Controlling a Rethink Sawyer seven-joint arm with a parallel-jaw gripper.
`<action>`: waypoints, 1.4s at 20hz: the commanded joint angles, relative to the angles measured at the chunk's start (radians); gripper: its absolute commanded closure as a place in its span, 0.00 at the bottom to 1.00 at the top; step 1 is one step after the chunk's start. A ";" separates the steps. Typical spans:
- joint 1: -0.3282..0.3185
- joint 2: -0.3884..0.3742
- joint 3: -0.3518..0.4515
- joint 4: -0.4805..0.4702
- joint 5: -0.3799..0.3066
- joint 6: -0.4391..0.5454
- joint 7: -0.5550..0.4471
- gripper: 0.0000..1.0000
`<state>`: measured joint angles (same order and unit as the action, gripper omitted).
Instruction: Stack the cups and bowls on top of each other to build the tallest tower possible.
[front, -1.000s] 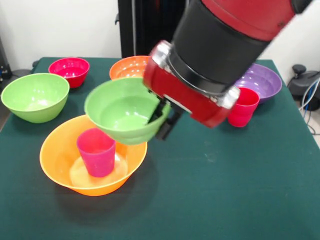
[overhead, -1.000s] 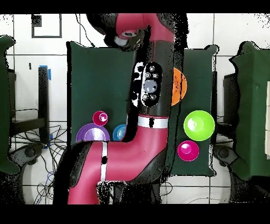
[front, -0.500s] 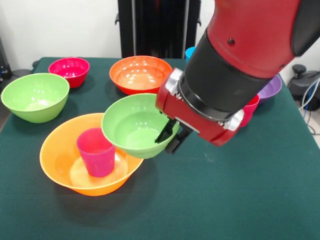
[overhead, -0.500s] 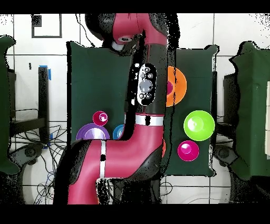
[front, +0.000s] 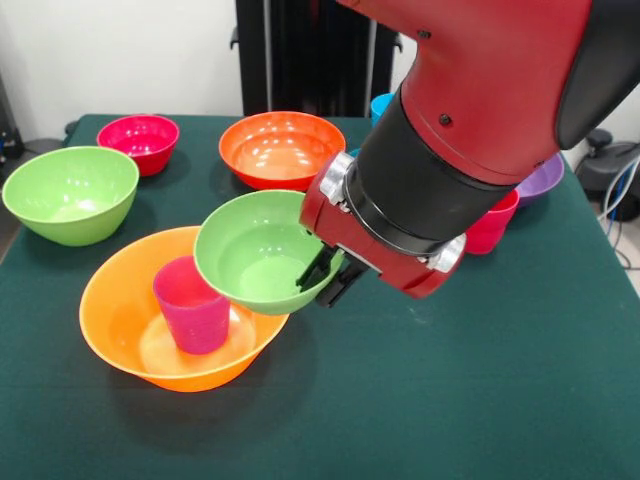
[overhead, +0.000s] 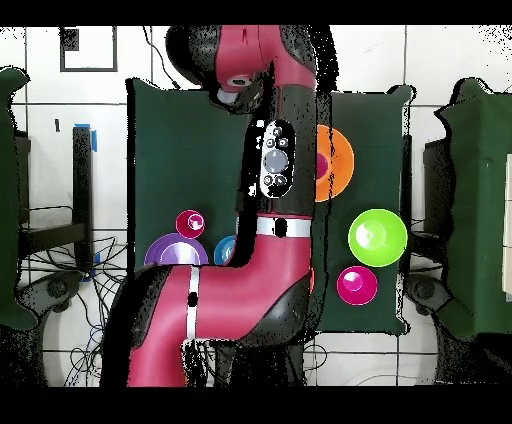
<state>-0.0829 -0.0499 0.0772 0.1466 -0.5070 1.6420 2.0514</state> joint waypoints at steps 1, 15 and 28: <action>0.013 -0.139 -0.025 0.338 0.071 -0.136 -0.019 1.00; 0.039 -0.273 -0.104 0.742 0.103 -0.468 0.058 1.00; 0.044 -0.246 -0.144 0.854 0.089 -0.648 0.088 1.00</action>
<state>-0.0585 -0.3172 -0.0937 0.8449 -0.4124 1.0621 2.0514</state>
